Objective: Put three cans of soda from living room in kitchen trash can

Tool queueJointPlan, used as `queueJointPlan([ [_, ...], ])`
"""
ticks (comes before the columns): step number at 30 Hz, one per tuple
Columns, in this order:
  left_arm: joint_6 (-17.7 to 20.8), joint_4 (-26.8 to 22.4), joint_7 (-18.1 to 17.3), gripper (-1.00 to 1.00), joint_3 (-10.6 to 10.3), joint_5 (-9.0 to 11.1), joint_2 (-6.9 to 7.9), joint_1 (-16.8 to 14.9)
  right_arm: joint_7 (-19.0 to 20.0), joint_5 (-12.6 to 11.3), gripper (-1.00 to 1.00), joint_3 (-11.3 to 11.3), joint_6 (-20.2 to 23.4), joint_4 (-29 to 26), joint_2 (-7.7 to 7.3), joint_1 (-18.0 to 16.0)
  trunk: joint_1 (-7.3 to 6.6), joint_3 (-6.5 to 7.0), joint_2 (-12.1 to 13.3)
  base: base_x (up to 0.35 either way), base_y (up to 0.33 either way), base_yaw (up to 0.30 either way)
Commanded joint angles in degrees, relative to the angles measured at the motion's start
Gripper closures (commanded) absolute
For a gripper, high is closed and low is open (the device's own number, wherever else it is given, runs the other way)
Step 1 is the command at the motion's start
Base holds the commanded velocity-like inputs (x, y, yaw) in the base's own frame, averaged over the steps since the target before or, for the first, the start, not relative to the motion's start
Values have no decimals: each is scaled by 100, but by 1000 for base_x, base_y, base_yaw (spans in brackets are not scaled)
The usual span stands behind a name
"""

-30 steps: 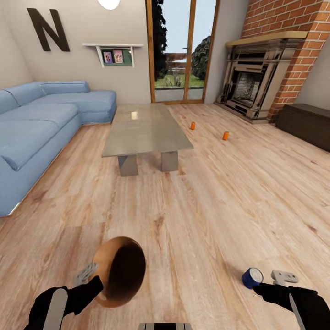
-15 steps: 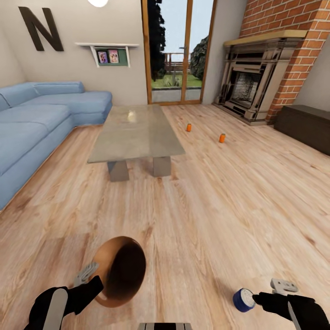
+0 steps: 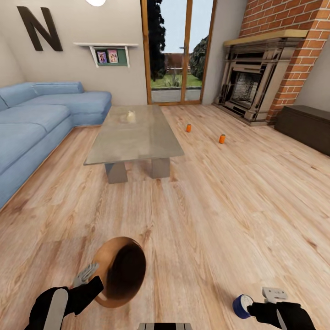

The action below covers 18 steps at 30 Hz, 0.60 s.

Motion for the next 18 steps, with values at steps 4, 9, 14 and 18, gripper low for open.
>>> queueJointPlan([
  [4, -22, -4, 24, 100, -7, 203, 0, -2, -20, -23, -100, 5, 18, 10, -6, -10, 0, 1, 0, 287, 0, 0],
  [9, -22, -4, 24, 100, -40, 203, 0, -2, -26, -27, -100, 11, 26, 24, -13, -16, 0, 1, 0, 210, 0, 0],
  [14, -22, -4, 24, 100, -104, 203, 0, -2, -31, -26, -100, 8, 22, 118, -18, -18, 0, 1, 0, 49, 0, 0],
  [18, -22, -4, 24, 100, -116, 202, 0, -2, -37, -15, -100, 10, -5, 298, -19, -29, 0, 1, 0, 14, 0, 0],
])
